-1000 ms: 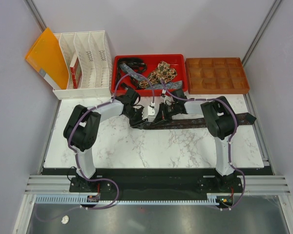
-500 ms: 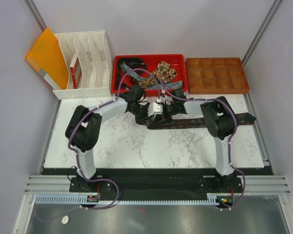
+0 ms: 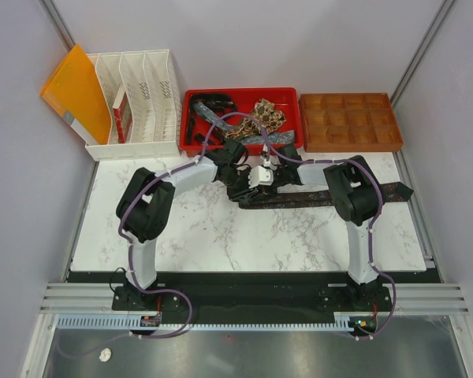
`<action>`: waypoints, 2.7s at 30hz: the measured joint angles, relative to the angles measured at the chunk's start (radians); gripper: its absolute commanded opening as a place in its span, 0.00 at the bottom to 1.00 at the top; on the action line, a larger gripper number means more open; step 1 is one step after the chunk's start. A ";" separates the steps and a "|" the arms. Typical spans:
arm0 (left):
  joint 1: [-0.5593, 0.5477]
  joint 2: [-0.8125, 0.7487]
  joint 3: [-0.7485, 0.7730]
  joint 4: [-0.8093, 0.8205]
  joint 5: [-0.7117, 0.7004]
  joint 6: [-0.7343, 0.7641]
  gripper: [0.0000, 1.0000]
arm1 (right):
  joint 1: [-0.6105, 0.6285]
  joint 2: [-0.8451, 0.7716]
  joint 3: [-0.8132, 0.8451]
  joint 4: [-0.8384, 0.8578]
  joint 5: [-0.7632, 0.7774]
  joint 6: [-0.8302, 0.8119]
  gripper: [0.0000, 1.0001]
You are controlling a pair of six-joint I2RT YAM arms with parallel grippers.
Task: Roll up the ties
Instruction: Roll the tie at the center of the board.
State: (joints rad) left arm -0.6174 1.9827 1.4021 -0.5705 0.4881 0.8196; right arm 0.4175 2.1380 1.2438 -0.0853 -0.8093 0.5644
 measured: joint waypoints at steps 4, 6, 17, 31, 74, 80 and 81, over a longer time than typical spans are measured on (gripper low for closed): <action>-0.007 0.011 0.011 -0.009 -0.032 -0.009 0.37 | -0.004 0.000 -0.009 0.018 -0.007 0.027 0.08; -0.013 0.017 0.017 -0.016 -0.052 -0.010 0.36 | -0.008 0.000 -0.012 0.024 -0.010 0.046 0.13; -0.027 0.046 0.043 -0.049 -0.121 -0.010 0.35 | -0.043 -0.015 -0.022 0.021 -0.025 0.098 0.36; -0.031 0.053 0.048 -0.050 -0.125 -0.008 0.37 | -0.049 -0.095 -0.091 0.075 -0.008 0.154 0.45; 0.085 -0.082 -0.145 0.095 0.085 0.042 0.74 | -0.053 -0.045 -0.090 0.063 -0.035 0.031 0.00; 0.031 -0.019 -0.093 0.113 0.034 0.062 0.70 | -0.067 -0.019 -0.087 0.081 -0.082 0.053 0.00; 0.025 -0.011 -0.089 0.114 0.030 0.065 0.70 | -0.069 -0.015 -0.087 0.088 -0.090 0.061 0.00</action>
State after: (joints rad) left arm -0.5926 1.9713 1.3136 -0.4561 0.5182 0.8848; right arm 0.3489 2.1227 1.1568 0.0029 -0.8993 0.6250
